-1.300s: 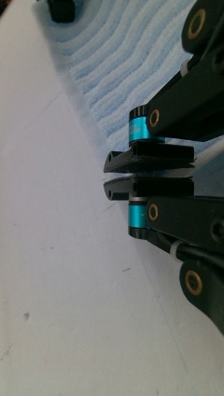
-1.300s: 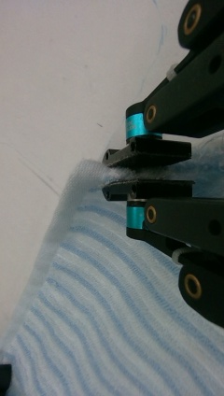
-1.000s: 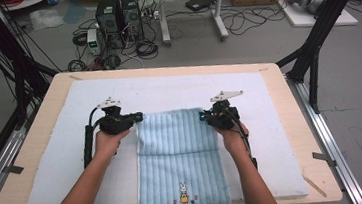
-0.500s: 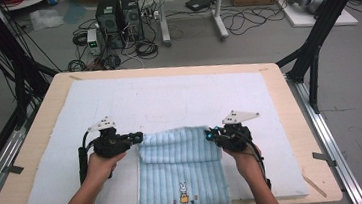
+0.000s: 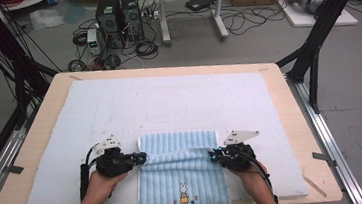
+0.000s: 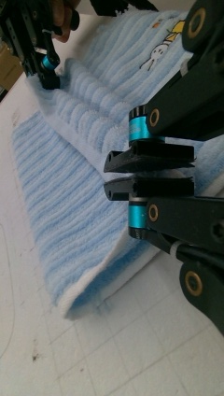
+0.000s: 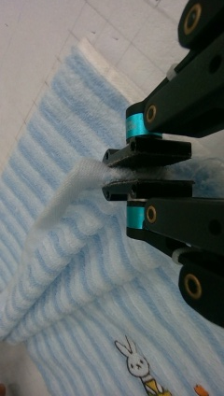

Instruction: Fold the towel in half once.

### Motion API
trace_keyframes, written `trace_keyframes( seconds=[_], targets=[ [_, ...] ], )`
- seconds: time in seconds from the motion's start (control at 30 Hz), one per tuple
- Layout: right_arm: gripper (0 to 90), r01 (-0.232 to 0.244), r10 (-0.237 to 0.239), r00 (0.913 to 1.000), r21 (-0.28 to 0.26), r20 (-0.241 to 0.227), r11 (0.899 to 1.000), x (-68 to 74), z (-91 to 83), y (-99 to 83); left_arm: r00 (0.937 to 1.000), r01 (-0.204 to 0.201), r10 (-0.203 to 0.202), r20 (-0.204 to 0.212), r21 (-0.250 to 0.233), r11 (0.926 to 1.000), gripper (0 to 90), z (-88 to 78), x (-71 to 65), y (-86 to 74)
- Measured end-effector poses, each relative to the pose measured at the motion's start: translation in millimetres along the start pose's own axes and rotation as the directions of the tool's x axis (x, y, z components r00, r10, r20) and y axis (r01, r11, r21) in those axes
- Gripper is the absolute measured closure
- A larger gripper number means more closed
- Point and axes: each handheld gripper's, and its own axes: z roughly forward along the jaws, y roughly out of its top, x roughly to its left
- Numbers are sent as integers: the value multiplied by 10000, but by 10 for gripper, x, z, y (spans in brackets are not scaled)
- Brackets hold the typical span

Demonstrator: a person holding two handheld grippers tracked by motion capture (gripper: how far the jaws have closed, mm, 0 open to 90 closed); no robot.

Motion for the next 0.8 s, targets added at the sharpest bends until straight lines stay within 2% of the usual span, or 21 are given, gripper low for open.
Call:
trace_keyframes(
  seconds=[0.1, 0.2, 0.23, 0.3, 0.37, 0.4, 0.43, 0.53, 0.6, 0.67, 0.8],
  targets=[
    [789, -51, 51, 9999, -48, -90, 10000, 14, -8, -11, 9999, 29, -32, -125, -280, 9996, 819, -23, 19, 8],
    [700, -245, 241, 9997, -439, -92, 9987, 15, -42, 10, 9974, 134, -187, -698, -755, 9971, 591, -54, 60, 62],
    [680, -339, 333, 9994, -714, -101, 9969, 6, -70, 30, 9962, 152, -234, -833, -980, 9951, 552, -67, 80, 85],
    [664, -474, 487, 9988, -1235, 71, 9912, -20, -147, 80, 9944, 212, -335, -1002, -1216, 9924, 518, -97, 133, 145],
    [650, -747, 790, 9967, -1836, 161, 9802, -83, -214, 128, 9924, 321, -482, -1131, -1400, 9896, 514, -106, 197, 209],
    [645, -909, 981, 9948, -2011, 264, 9753, -120, -232, 154, 9909, 377, -557, -1223, -1451, 9887, 513, -106, 231, 241],
    [644, -926, 1041, 9935, -2031, 468, 9748, -163, -229, 181, 9894, 405, -604, -1321, -1483, 9881, 514, -99, 265, 273],
    [657, -943, 1125, 9862, -1462, 1215, 9847, -292, -122, 250, 9854, 664, -841, -1482, -1205, 9905, 515, -26, 360, 340],
    [664, -1167, 1303, 9792, -935, 1555, 9888, -377, -9, 260, 9839, 774, -881, -1553, -741, 9942, 515, 60, 389, 351],
    [657, -1457, 1533, 9759, -588, 1553, 9876, -425, 97, 244, 9830, 836, -882, -1613, -350, 9959, 513, 146, 401, 338],
    [652, -1562, 1577, 9776, -221, 1396, 9875, -407, 245, 220, 9808, 934, -851, -1756, 394, 9948, 525, 278, 418, 308]
  ],
)
